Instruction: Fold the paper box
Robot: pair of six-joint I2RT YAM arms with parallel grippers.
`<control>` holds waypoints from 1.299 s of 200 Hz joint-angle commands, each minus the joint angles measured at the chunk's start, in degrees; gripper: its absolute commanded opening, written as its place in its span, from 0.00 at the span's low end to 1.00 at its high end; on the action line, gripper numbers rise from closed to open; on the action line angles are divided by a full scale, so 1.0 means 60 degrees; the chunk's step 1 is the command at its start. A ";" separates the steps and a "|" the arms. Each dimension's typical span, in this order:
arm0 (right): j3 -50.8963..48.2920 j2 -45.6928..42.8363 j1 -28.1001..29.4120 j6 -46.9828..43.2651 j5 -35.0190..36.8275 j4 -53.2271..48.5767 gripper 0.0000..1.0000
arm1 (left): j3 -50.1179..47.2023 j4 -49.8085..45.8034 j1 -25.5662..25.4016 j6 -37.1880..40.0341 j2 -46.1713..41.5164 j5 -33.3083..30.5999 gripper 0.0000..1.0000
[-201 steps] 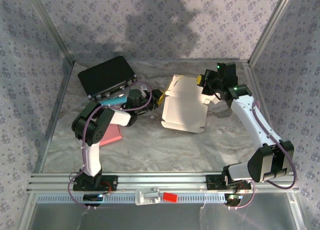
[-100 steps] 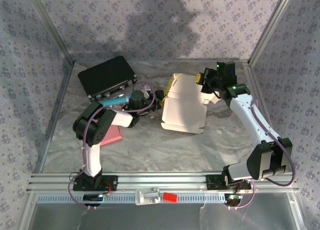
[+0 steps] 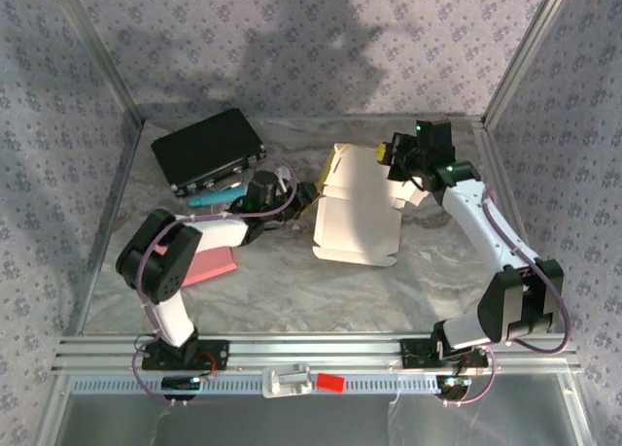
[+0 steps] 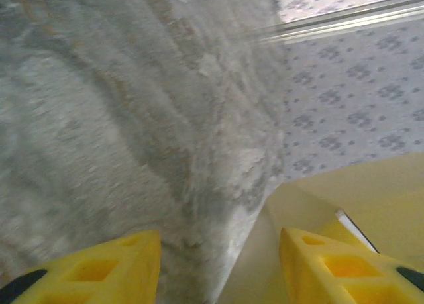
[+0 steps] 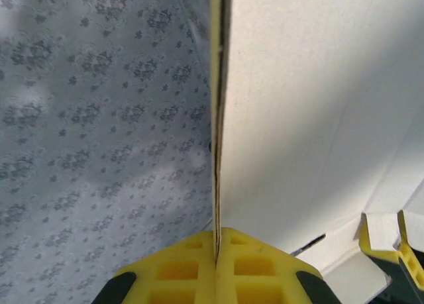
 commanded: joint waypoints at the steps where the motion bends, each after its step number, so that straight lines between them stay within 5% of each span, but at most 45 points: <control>1: 0.0018 0.0616 0.0342 -0.1180 -0.0100 0.0829 0.00 | -0.0082 -0.3151 0.0006 0.1569 -0.0964 -0.0496 0.52; 85: 0.0323 0.2458 0.2072 -0.3619 0.0183 0.3021 0.00 | -0.1820 -0.6778 0.0552 0.2614 -0.4317 -0.2016 0.52; 156: -0.2078 0.2816 0.2270 -0.4404 -0.0720 0.7243 0.00 | -0.1701 -0.6800 0.1880 0.4802 -0.4657 -0.1064 0.32; 260: -0.1616 0.3271 0.2069 -0.4988 -0.1465 0.5458 0.00 | -0.0787 -0.5351 0.1880 0.6907 -0.2934 -0.1040 0.37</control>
